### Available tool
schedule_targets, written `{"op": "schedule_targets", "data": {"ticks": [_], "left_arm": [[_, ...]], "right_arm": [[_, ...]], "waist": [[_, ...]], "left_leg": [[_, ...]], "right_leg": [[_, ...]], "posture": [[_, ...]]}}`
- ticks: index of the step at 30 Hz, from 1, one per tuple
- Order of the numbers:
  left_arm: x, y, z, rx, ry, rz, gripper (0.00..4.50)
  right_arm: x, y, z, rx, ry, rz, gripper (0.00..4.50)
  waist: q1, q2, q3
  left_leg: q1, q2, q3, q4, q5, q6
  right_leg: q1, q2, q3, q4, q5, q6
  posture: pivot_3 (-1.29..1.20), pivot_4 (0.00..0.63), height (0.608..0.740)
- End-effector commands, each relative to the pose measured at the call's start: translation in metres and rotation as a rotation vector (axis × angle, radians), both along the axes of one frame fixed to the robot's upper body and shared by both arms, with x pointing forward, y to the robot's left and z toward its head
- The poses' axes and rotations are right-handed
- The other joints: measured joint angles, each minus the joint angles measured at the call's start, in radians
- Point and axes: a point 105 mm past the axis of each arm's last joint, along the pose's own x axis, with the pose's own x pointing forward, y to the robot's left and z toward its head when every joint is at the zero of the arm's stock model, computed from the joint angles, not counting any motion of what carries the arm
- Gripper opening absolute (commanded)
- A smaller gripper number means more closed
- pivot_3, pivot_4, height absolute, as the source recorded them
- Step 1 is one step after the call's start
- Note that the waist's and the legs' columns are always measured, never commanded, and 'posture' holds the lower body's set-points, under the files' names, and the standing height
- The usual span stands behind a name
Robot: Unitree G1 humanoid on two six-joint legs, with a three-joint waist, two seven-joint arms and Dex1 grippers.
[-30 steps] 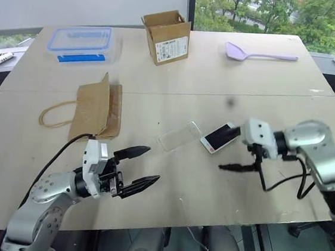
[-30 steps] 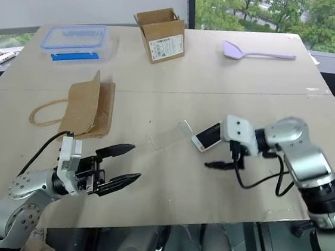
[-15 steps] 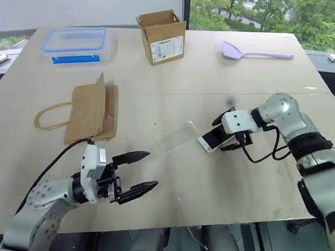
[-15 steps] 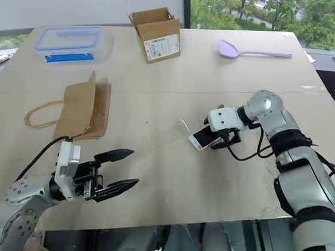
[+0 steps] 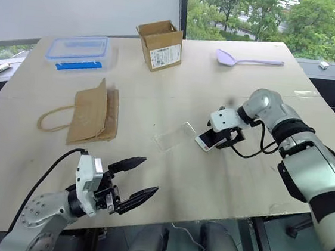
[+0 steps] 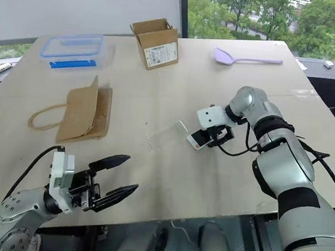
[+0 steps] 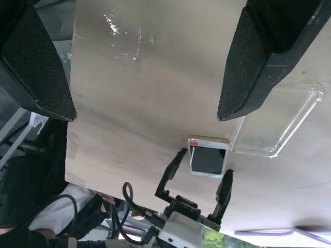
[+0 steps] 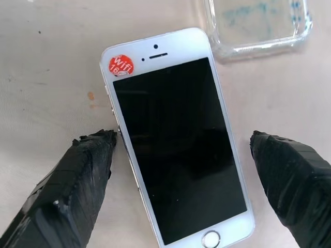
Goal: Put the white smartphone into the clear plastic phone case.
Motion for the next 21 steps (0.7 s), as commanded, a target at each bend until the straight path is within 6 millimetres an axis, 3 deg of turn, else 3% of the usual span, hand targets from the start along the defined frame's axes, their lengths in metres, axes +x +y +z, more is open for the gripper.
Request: {"op": "schedule_targets", "data": {"ticks": [1,3,9,12,15,16,17,18,21], "left_arm": [[-0.003,-0.002,0.013,0.005,-0.066,0.004,4.50],[-0.003,-0.002,0.013,0.004,-0.066,0.007,4.50],[0.002,-0.003,0.012,0.001,-0.064,-0.001,4.50],[0.006,-0.003,0.012,0.000,-0.068,-0.008,4.50],[0.009,-0.004,0.012,-0.001,-0.070,-0.015,4.50],[0.009,-0.004,0.012,-0.001,-0.070,-0.016,4.50],[0.010,-0.004,0.012,-0.001,-0.070,-0.017,4.50],[0.010,-0.004,0.011,-0.001,-0.068,-0.019,4.50],[0.012,-0.005,0.010,-0.001,-0.065,-0.027,4.50]], "right_arm": [[-0.013,-0.014,-0.033,-0.089,0.117,-0.039,4.25],[-0.015,-0.016,-0.033,-0.082,0.144,-0.047,3.77],[-0.029,-0.036,-0.034,-0.088,0.278,-0.042,1.29],[-0.030,-0.033,-0.028,0.024,0.316,-0.072,0.03],[-0.013,-0.019,-0.001,0.282,0.256,-0.176,0.03],[-0.010,-0.020,0.008,0.335,0.259,-0.208,0.62],[-0.009,-0.022,0.014,0.369,0.270,-0.233,0.83],[-0.003,-0.024,0.024,0.439,0.274,-0.291,1.32],[0.022,-0.033,0.041,0.595,0.236,-0.568,2.69]], "waist": [[0.001,0.000,-0.001],[0.000,0.000,-0.001],[0.000,0.002,-0.003],[0.003,0.000,-0.005],[-0.003,0.001,-0.003],[-0.006,0.003,-0.002],[-0.007,0.005,-0.001],[-0.008,0.006,0.001],[-0.006,0.010,0.003]], "left_leg": [[0.000,0.000,0.000,-0.001,0.000,0.000],[0.000,0.001,0.000,-0.001,0.000,0.000],[0.000,0.001,0.001,-0.002,0.000,0.000],[0.000,0.001,0.000,-0.002,0.000,0.000],[0.000,0.001,0.001,-0.002,0.000,0.000],[-0.001,0.001,0.002,-0.002,0.000,0.000],[-0.002,0.002,0.002,-0.002,0.000,0.000],[-0.005,0.002,0.002,-0.002,0.000,0.000],[-0.016,0.001,0.003,-0.002,0.000,-0.001]], "right_leg": [[0.000,0.000,0.000,0.000,0.000,0.000],[0.000,0.000,0.000,0.000,0.000,0.000],[0.000,0.001,0.000,-0.001,0.000,-0.001],[0.000,0.001,0.000,-0.001,0.000,-0.001],[0.000,0.001,0.001,-0.001,0.000,-0.001],[-0.001,0.001,0.002,-0.001,0.000,-0.001],[-0.002,0.001,0.002,-0.001,0.000,-0.001],[-0.006,0.001,0.002,-0.001,0.000,-0.001],[-0.019,0.000,0.003,0.000,0.003,0.003]], "posture": [[0.00,0.150,0.740],[0.00,0.150,0.740],[0.00,0.150,0.740],[0.00,0.150,0.740],[0.00,0.150,0.740],[0.00,0.150,0.740],[0.00,0.150,0.740],[0.00,0.150,0.740],[0.00,0.150,0.740]]}}
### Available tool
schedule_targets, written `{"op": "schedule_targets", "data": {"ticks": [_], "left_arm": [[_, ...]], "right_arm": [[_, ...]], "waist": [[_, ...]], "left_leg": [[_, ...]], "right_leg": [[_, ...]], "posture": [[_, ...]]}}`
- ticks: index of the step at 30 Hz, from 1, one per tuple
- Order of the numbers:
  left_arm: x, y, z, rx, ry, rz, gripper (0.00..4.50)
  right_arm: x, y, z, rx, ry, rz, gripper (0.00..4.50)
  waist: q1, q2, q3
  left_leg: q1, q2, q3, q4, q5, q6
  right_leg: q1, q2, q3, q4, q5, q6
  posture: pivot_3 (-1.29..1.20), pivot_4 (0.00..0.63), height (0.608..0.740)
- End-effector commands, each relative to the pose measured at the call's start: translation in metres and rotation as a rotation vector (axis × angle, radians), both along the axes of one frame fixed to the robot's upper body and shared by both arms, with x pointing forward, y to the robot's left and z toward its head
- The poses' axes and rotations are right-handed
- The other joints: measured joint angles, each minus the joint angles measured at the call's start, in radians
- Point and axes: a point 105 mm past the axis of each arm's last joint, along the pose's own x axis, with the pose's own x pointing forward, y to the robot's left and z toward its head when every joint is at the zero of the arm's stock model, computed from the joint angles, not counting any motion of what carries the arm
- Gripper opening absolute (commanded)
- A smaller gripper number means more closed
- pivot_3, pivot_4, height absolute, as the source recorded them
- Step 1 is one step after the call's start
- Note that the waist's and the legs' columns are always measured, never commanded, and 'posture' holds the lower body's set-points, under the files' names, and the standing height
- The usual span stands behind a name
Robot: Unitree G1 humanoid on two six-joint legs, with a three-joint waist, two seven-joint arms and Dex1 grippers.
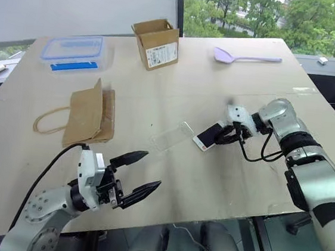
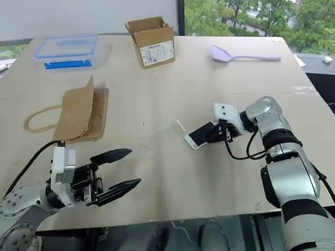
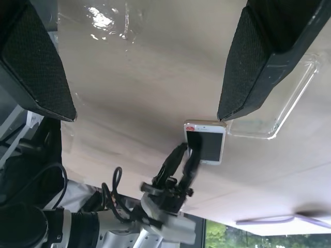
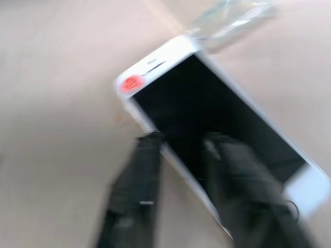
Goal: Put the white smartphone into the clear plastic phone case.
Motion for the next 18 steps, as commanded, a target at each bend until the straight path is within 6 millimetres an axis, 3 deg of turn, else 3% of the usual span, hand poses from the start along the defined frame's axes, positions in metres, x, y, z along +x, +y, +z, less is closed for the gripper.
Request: {"op": "schedule_targets", "data": {"ticks": [1,4,7,13,18], "left_arm": [[0.001,-0.003,0.002,0.006,-0.014,-0.025,4.50],[0.005,-0.004,0.002,0.010,-0.017,-0.038,4.50],[0.007,-0.003,0.002,0.015,-0.019,-0.042,4.50],[0.004,-0.002,0.002,0.023,-0.015,-0.041,4.50],[0.000,-0.001,0.001,0.022,-0.009,-0.023,4.50]], "right_arm": [[0.029,-0.012,0.030,0.132,0.015,-0.335,2.69],[0.034,-0.022,0.017,0.128,0.153,-0.526,2.69],[0.033,-0.016,0.008,0.127,0.236,-0.578,2.69],[0.019,0.003,-0.002,0.108,0.355,-0.493,2.69],[-0.004,-0.005,-0.015,0.011,0.422,-0.342,2.69]], "waist": [[0.003,0.000,0.000],[0.009,0.000,0.000],[0.007,0.000,-0.001],[-0.011,-0.001,-0.001],[-0.014,-0.001,-0.001]], "left_leg": [[-0.009,0.000,0.000,0.000,0.001,-0.002],[-0.016,0.000,0.000,0.000,0.003,-0.006],[-0.022,0.000,0.002,-0.007,0.003,-0.006],[-0.025,0.000,0.004,-0.007,0.004,-0.006],[-0.025,0.000,0.003,-0.007,0.004,-0.006]], "right_leg": [[-0.009,0.000,0.000,0.001,0.000,0.000],[-0.016,-0.003,0.001,0.001,0.001,-0.001],[-0.023,-0.006,0.001,-0.003,0.001,-0.001],[-0.028,-0.006,0.002,-0.002,0.001,-0.001],[-0.028,-0.005,0.002,-0.002,0.001,-0.001]], "posture": [[0.00,0.150,0.740],[0.00,0.150,0.740],[0.00,0.150,0.740],[0.00,0.150,0.740],[0.00,0.150,0.740]]}}
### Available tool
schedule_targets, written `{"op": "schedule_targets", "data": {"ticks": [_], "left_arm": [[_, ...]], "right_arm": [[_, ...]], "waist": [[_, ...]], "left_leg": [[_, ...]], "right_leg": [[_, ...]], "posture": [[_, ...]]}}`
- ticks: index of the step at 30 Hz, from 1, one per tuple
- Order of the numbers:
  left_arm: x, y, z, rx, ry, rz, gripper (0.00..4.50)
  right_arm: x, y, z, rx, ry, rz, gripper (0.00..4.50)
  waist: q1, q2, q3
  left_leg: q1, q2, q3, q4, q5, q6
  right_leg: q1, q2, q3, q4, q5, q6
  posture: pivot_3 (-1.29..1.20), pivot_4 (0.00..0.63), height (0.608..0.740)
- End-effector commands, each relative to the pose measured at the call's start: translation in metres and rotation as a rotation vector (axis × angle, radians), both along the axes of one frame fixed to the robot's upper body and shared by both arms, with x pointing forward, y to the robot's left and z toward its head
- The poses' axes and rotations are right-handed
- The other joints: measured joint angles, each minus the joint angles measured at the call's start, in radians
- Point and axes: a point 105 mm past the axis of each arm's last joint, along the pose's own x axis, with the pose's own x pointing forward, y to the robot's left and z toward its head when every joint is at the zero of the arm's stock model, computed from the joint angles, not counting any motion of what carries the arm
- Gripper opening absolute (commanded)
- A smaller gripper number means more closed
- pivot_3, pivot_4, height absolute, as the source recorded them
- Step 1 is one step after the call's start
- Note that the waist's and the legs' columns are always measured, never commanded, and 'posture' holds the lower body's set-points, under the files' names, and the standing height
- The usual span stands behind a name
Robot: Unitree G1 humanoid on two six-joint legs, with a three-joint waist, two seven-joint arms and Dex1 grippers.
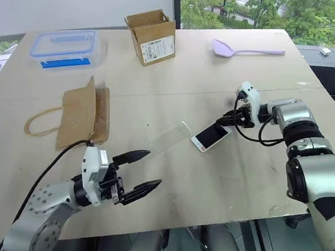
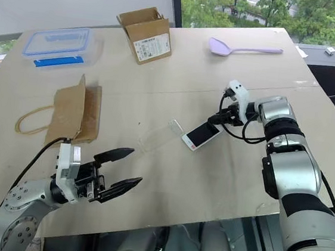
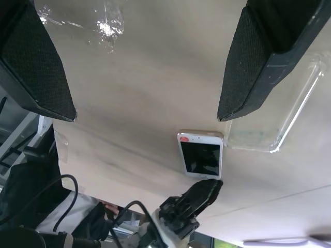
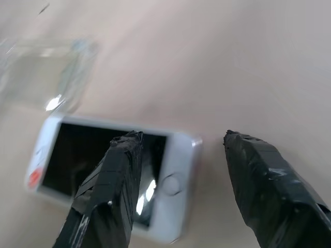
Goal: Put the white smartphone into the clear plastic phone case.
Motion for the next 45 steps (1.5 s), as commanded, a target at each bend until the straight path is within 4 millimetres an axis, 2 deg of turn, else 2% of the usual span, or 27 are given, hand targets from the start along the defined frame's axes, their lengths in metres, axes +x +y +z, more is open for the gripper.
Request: {"op": "schedule_targets", "data": {"ticks": [1,5,9,12,14,17,19,23,27,31,35,37,41,44,45], "left_arm": [[-0.005,-0.002,0.007,0.002,-0.033,-0.001,4.50],[-0.006,-0.003,0.005,-0.003,-0.028,0.000,4.50],[-0.003,-0.004,0.004,-0.006,-0.027,-0.012,4.50],[-0.001,-0.005,0.004,-0.006,-0.026,-0.025,4.50],[0.001,-0.004,0.003,-0.001,-0.024,-0.037,4.50],[0.003,-0.003,0.002,0.006,-0.020,-0.051,4.50],[0.005,-0.002,0.002,0.012,-0.018,-0.062,4.50],[0.011,0.001,0.003,0.026,-0.020,-0.079,4.50],[0.016,0.003,0.003,0.037,-0.023,-0.090,4.50],[0.018,0.005,0.004,0.047,-0.025,-0.097,4.50],[0.018,0.006,0.006,0.052,-0.026,-0.100,4.50],[0.018,0.005,0.006,0.054,-0.026,-0.101,4.50],[0.019,0.005,0.006,0.061,-0.032,-0.098,4.50],[0.021,0.004,0.006,0.065,-0.038,-0.087,4.50],[0.022,0.004,0.006,0.067,-0.040,-0.080,4.50]], "right_arm": [[-0.025,-0.004,-0.026,-0.041,0.128,0.128,2.69],[-0.042,-0.010,-0.026,-0.039,0.146,0.190,2.69],[-0.067,-0.018,-0.020,-0.035,0.102,0.254,2.69],[-0.085,-0.018,-0.008,0.009,0.001,0.304,2.69],[-0.082,-0.013,0.011,0.076,-0.187,0.292,2.69],[-0.083,-0.015,0.023,0.049,-0.349,0.278,3.58],[-0.086,-0.011,0.026,0.030,-0.415,0.272,4.47],[-0.100,0.010,0.028,0.054,-0.427,0.295,4.47],[-0.107,0.027,0.010,0.034,-0.404,0.291,4.47],[-0.101,0.029,-0.019,-0.049,-0.387,0.250,4.47],[-0.089,0.018,-0.052,-0.167,-0.379,0.208,4.47],[-0.092,0.012,-0.064,-0.200,-0.346,0.227,4.47],[-0.105,0.007,-0.073,-0.192,-0.236,0.281,4.47],[-0.110,0.004,-0.077,-0.195,-0.179,0.303,3.72],[-0.109,0.003,-0.078,-0.200,-0.178,0.303,3.19]], "waist": [[0.001,0.000,0.000],[0.012,0.000,-0.001],[0.038,-0.001,-0.001],[0.054,-0.001,-0.002],[0.055,-0.001,-0.002],[0.048,0.000,-0.001],[0.049,0.000,-0.001],[0.052,0.000,-0.001],[0.052,-0.001,-0.001],[0.053,-0.001,-0.001],[0.051,-0.002,-0.002],[0.049,-0.004,-0.004],[0.053,-0.005,-0.005],[0.059,-0.006,-0.006],[0.059,-0.007,-0.006]], "left_leg": [[0.000,0.000,0.000,0.000,0.000,0.000],[0.000,0.000,-0.001,-0.001,0.000,0.000],[-0.001,0.000,-0.003,-0.001,0.000,0.000],[-0.003,0.000,-0.004,-0.001,0.000,0.000],[-0.003,0.000,-0.004,-0.001,0.000,0.000],[-0.003,0.000,-0.002,-0.001,0.000,0.000],[-0.003,-0.001,-0.002,-0.001,0.000,0.000],[-0.002,-0.001,-0.003,-0.001,0.000,0.000],[-0.003,-0.001,-0.003,0.000,0.000,0.000],[-0.003,-0.001,-0.003,0.002,0.000,0.000],[-0.002,-0.001,-0.003,0.003,0.000,0.000],[0.000,-0.001,-0.003,0.003,0.000,0.000],[0.008,-0.001,-0.004,0.005,0.000,0.000],[0.017,-0.002,-0.006,0.005,-0.003,0.005],[0.017,-0.003,-0.007,0.005,-0.003,0.005]], "right_leg": [[0.000,0.000,0.000,0.000,0.000,0.000],[0.000,-0.001,-0.001,-0.002,0.000,0.000],[0.000,-0.002,-0.004,-0.003,0.000,0.000],[0.001,-0.002,-0.005,-0.005,0.000,0.000],[0.001,-0.002,-0.006,-0.006,0.000,0.000],[0.000,-0.002,-0.004,-0.004,0.000,0.000],[0.000,-0.002,-0.004,-0.003,0.000,0.001],[0.000,-0.001,-0.005,-0.002,0.000,0.000],[0.000,-0.002,-0.005,-0.002,0.000,0.000],[0.000,-0.002,-0.005,-0.002,0.000,0.001],[0.001,-0.001,-0.005,-0.001,0.000,0.000],[0.003,-0.001,-0.005,0.000,0.000,0.000],[0.013,0.002,-0.006,0.000,0.000,0.001],[0.023,0.001,-0.009,-0.003,0.000,0.001],[0.023,0.001,-0.009,-0.003,0.000,0.001]], "posture": [[0.00,0.150,0.740],[0.00,0.150,0.740],[0.00,0.150,0.740],[0.00,0.150,0.740],[0.00,0.150,0.740],[0.00,0.150,0.740],[0.00,0.150,0.740],[0.00,0.150,0.740],[0.00,0.150,0.740],[0.00,0.150,0.740],[0.00,0.150,0.740],[0.00,0.150,0.740],[0.00,0.150,0.740],[0.00,0.150,0.740],[0.00,0.150,0.740]]}}
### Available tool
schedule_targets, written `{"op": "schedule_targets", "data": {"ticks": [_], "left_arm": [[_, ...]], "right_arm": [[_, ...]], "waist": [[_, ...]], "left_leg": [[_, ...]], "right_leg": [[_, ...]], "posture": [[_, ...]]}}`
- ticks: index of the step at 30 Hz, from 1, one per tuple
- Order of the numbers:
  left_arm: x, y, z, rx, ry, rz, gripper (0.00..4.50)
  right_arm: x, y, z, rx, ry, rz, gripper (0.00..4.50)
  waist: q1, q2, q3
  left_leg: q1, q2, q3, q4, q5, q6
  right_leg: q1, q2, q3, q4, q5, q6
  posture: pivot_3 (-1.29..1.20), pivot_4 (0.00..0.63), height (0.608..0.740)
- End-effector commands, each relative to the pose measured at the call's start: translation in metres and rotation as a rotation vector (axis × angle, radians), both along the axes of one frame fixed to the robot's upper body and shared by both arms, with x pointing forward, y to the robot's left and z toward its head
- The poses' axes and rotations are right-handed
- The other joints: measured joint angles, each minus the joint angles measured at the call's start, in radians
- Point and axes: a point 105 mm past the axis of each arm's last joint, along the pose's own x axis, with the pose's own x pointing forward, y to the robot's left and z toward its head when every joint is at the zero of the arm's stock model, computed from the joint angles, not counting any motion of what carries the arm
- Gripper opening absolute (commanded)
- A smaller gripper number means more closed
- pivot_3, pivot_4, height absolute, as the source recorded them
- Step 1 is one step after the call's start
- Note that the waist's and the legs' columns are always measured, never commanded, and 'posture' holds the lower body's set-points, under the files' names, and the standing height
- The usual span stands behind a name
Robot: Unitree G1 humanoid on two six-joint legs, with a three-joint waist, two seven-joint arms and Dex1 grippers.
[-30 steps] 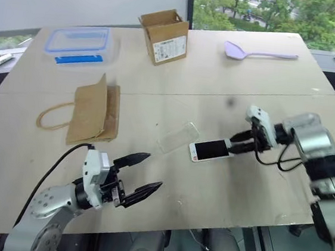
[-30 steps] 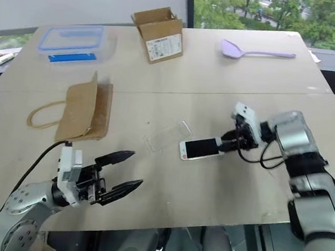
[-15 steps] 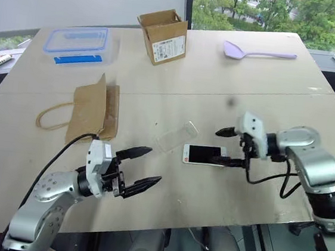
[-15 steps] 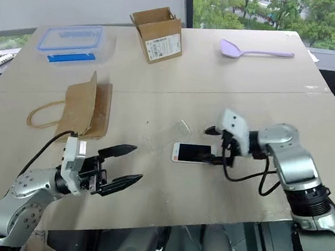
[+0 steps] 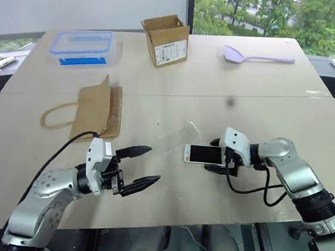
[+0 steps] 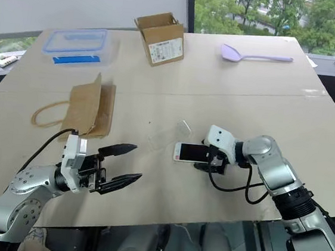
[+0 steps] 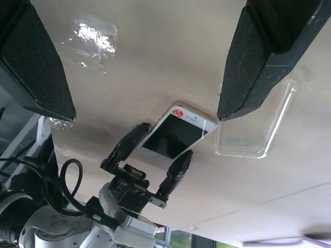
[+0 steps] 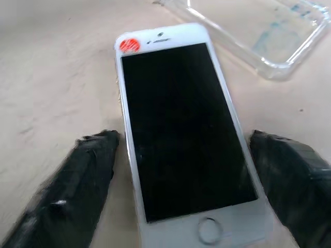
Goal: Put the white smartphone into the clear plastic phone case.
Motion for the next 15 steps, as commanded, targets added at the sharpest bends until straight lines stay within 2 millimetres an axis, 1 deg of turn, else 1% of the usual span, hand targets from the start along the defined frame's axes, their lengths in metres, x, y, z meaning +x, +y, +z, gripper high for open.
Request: {"op": "schedule_targets", "data": {"ticks": [1,5,7,9,11,13,15], "left_arm": [[0.003,-0.001,0.005,0.015,-0.040,0.015,4.50],[0.011,-0.003,0.002,0.045,-0.072,0.064,4.50],[0.016,-0.005,-0.002,0.061,-0.059,0.083,4.50],[0.020,-0.008,-0.001,0.058,-0.046,0.094,4.50],[0.021,-0.010,-0.002,0.063,-0.020,0.093,4.50],[0.021,-0.013,-0.003,0.059,0.006,0.093,4.50],[0.024,-0.014,-0.006,0.075,0.033,0.116,4.50]], "right_arm": [[-0.012,-0.014,-0.033,-0.081,0.154,-0.017,3.04],[-0.008,-0.017,-0.031,-0.079,0.111,-0.031,3.04],[-0.008,-0.018,-0.023,-0.045,0.065,-0.033,3.04],[-0.010,-0.016,-0.006,0.040,0.024,-0.036,3.03],[-0.016,-0.011,0.023,0.191,-0.001,-0.041,3.02],[-0.027,-0.013,0.045,0.275,-0.026,-0.026,3.02],[-0.037,-0.018,0.057,0.309,-0.034,-0.027,3.01]], "waist": [[0.000,-0.002,-0.001],[0.000,-0.002,-0.002],[0.001,-0.003,-0.003],[0.007,-0.003,-0.003],[0.016,-0.003,-0.002],[0.016,-0.002,-0.002],[0.017,0.000,0.000]], "left_leg": [[0.000,0.000,-0.001,0.000,0.000,0.000],[0.000,0.000,-0.003,0.000,0.001,-0.003],[-0.001,0.000,-0.003,0.000,0.001,-0.003],[-0.001,-0.001,-0.004,0.000,0.001,-0.002],[-0.002,-0.002,-0.005,0.000,0.001,-0.003],[-0.006,-0.001,-0.005,0.000,0.002,-0.004],[-0.008,-0.001,-0.005,0.000,0.003,-0.005]], "right_leg": [[0.000,0.000,0.000,0.000,0.000,0.000],[0.000,-0.001,-0.002,0.000,0.000,0.000],[0.000,-0.001,-0.003,0.000,0.000,0.000],[0.001,-0.002,-0.003,0.000,0.000,0.000],[0.000,-0.002,-0.005,-0.001,0.000,0.000],[-0.002,-0.002,-0.004,-0.001,0.000,0.000],[-0.004,-0.003,-0.004,-0.001,0.000,0.000]], "posture": [[0.00,0.150,0.740],[0.00,0.150,0.740],[0.00,0.150,0.740],[0.00,0.150,0.740],[0.00,0.150,0.740],[0.00,0.150,0.740],[0.00,0.150,0.740]]}}
